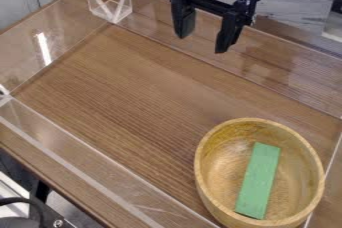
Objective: Remove the green block from inside the brown bowl and put it on the table
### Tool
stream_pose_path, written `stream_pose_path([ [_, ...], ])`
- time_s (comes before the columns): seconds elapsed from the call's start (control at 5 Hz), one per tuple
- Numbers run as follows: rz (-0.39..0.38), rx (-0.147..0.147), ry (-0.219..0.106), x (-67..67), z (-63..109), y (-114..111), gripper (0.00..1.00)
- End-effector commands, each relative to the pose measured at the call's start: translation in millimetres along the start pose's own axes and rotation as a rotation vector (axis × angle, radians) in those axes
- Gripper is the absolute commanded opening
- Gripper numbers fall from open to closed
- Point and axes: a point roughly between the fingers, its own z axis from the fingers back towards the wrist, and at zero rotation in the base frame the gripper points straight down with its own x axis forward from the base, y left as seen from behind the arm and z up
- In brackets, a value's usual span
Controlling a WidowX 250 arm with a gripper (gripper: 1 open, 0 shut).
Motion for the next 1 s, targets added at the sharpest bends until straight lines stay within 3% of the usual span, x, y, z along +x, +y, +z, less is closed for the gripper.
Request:
stream_pose_path([
  [0.0,0.051,-0.004,0.017,-3.1,-13.5,-5.1,1.0],
  [0.4,0.08,-0.011,-0.001,-35.7,-13.2,-39.0,1.0],
  [0.8,0.099,-0.012,0.02,-39.0,-17.7,-45.3,1.0],
])
